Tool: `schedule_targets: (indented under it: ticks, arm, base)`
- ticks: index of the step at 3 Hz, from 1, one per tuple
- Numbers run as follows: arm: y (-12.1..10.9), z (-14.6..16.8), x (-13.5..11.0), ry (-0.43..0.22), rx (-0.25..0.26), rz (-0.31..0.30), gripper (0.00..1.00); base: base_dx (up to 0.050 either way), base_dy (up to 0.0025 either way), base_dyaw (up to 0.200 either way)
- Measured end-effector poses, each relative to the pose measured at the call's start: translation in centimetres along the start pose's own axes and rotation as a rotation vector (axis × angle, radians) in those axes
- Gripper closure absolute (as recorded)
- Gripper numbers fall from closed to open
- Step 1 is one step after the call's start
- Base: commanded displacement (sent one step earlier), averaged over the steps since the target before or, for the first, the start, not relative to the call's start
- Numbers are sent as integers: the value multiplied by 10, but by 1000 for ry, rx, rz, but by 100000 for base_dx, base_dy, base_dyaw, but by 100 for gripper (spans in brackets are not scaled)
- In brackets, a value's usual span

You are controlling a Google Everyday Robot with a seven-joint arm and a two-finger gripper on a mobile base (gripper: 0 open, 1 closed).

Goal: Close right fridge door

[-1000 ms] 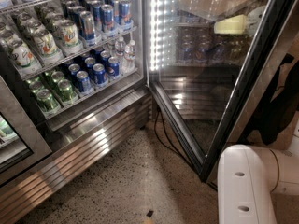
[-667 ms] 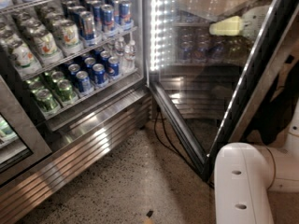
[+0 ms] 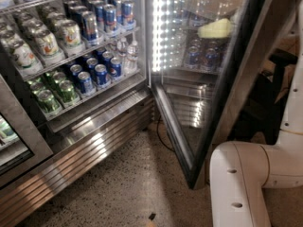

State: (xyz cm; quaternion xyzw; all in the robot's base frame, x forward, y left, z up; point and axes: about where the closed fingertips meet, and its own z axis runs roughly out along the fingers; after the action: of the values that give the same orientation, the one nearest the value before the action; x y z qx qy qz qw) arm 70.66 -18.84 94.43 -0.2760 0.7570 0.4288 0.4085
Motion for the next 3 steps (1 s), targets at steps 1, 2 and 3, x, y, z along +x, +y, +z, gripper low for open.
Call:
schedule_targets:
  ticks: [1, 2, 3]
  arm:
    - [18, 31, 2, 37, -101, -11, 100]
    - [18, 31, 2, 37, -101, -11, 100]
    - [19, 44, -2, 34, -123, -13, 100]
  base:
    - [0, 0, 0]
    - [0, 0, 0]
    - [0, 0, 0]
